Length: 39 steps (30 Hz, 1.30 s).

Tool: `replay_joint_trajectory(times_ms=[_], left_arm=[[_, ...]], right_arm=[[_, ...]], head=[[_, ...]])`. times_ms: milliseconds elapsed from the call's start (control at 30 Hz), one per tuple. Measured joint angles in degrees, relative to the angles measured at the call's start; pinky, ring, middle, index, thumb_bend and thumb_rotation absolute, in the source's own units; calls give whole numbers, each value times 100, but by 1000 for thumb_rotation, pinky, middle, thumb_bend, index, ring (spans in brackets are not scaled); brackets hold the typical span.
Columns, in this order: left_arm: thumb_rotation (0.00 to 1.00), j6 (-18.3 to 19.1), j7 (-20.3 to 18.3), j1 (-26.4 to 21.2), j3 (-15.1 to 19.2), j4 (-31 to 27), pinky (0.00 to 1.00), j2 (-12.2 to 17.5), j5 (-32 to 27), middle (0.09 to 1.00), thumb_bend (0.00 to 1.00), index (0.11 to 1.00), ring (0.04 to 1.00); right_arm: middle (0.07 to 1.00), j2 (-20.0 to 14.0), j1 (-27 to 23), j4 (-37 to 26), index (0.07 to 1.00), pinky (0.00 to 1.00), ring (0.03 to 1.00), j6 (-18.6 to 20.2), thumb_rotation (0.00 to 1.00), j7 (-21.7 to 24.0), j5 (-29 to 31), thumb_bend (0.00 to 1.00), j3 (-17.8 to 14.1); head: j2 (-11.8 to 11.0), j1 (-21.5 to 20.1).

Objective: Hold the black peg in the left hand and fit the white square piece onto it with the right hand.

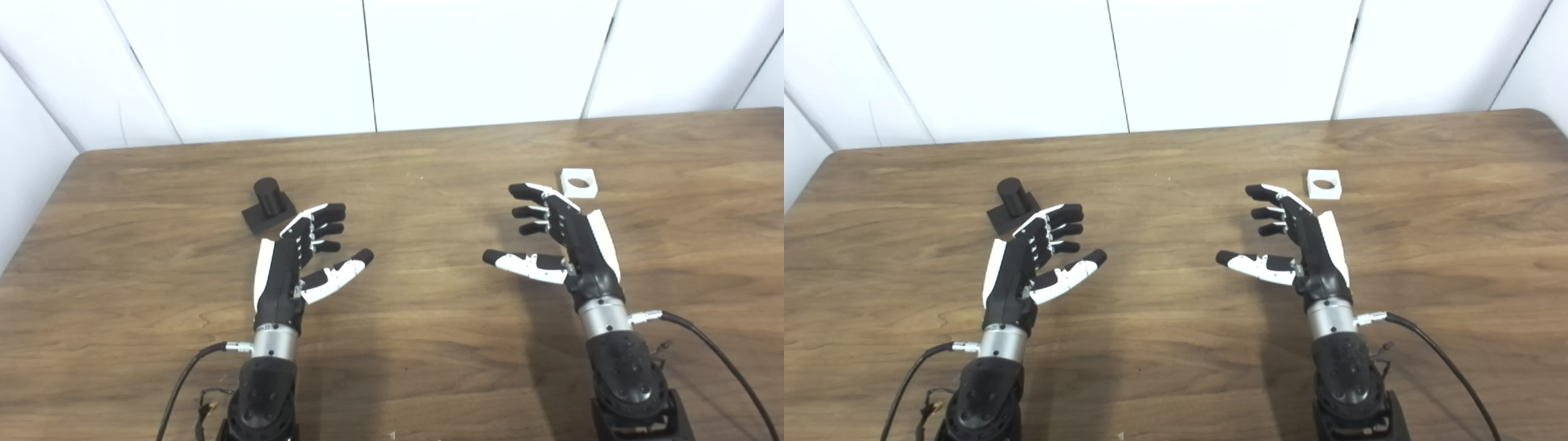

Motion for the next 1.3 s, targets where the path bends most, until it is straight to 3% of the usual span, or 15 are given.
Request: replay_joint_trajectory(times_ms=[267,400,500,1067,1300], left_arm=[[88,-3,12,3,-57,1,629,-4,21,757,665,705,734],[102,-75,56,13,-147,25,635,-21,125,759,664,707,731],[125,-114,94,15,-201,71,619,-83,224,761,673,709,730],[120,-170,130,69,-239,139,616,-171,332,766,677,709,730],[111,-169,129,70,-239,139,617,-177,345,766,676,710,730]], right_arm=[[788,-30,52,0,752,620,719,0,43,22,5,705,-13],[780,-155,69,0,747,586,701,-18,8,65,17,700,-29],[775,-210,81,3,739,568,685,-89,0,78,138,707,-129],[766,-206,165,5,734,632,701,-143,0,91,427,719,-204],[765,-208,165,5,734,600,691,-144,0,90,425,722,-202]], head=[[-62,396],[-140,1061],[-176,1221],[-176,1248],[-176,1239]])
